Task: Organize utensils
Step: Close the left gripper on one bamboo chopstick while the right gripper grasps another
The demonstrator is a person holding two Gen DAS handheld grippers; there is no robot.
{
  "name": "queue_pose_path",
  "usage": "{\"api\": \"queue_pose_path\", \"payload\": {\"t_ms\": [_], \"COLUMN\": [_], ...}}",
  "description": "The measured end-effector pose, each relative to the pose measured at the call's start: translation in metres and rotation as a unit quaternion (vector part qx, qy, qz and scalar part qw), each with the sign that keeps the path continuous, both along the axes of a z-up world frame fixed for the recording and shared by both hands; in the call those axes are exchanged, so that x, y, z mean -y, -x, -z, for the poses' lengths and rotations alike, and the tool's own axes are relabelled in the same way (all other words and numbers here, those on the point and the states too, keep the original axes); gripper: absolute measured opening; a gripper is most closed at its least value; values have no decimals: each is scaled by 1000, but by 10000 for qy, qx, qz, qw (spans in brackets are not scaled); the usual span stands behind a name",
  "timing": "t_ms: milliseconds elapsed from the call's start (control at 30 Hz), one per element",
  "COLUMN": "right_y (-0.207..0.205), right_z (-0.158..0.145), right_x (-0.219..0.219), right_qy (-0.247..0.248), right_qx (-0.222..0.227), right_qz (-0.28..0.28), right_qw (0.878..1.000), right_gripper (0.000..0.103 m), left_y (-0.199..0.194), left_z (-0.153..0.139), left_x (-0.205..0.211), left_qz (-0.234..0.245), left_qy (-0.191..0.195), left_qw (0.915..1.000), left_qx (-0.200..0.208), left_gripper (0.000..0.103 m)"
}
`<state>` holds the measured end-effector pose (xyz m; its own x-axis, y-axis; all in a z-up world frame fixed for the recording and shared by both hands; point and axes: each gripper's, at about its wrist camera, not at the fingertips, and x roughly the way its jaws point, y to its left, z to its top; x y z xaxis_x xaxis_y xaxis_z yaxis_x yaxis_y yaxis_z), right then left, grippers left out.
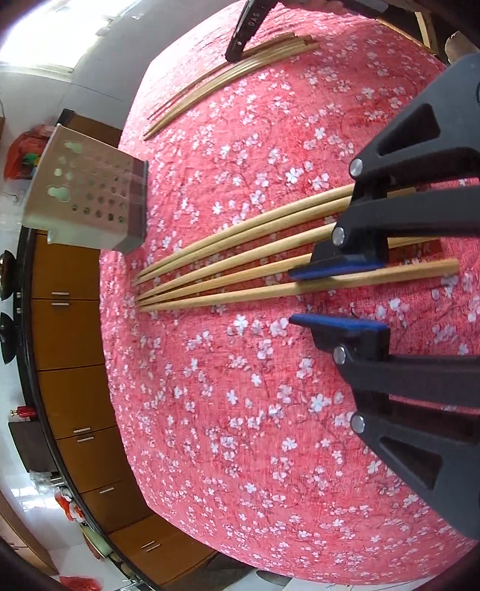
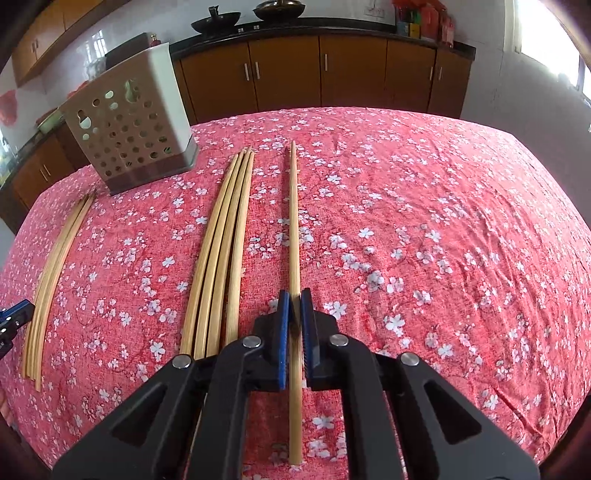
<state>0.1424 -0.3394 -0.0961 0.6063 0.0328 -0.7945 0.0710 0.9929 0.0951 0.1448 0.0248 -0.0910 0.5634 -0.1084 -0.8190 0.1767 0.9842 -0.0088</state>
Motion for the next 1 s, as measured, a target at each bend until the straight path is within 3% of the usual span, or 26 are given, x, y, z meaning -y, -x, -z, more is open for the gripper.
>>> {"api": "queue_pose_path", "payload": {"t_ms": [167, 633, 1000], "right_y": [2, -35, -16], "right_z": [-1, 1, 1], "right_x": [-1, 18, 22], "right_qy": [-3, 73, -85], "right_qx": [40, 199, 193], "right_qz": [-52, 199, 157], "right_qw": [10000, 9996, 9997], "right_gripper": [8, 7, 8], "left_y": [-6, -57, -31], "left_z": [2, -2, -2], "left_x": [-1, -44, -51], "left_qz": [-131, -792, -683], "left_qy": [-114, -64, 103], "left_qw": [9998, 9967, 9974], "left_qx": [32, 183, 214], "left_gripper": [9, 10, 10]}}
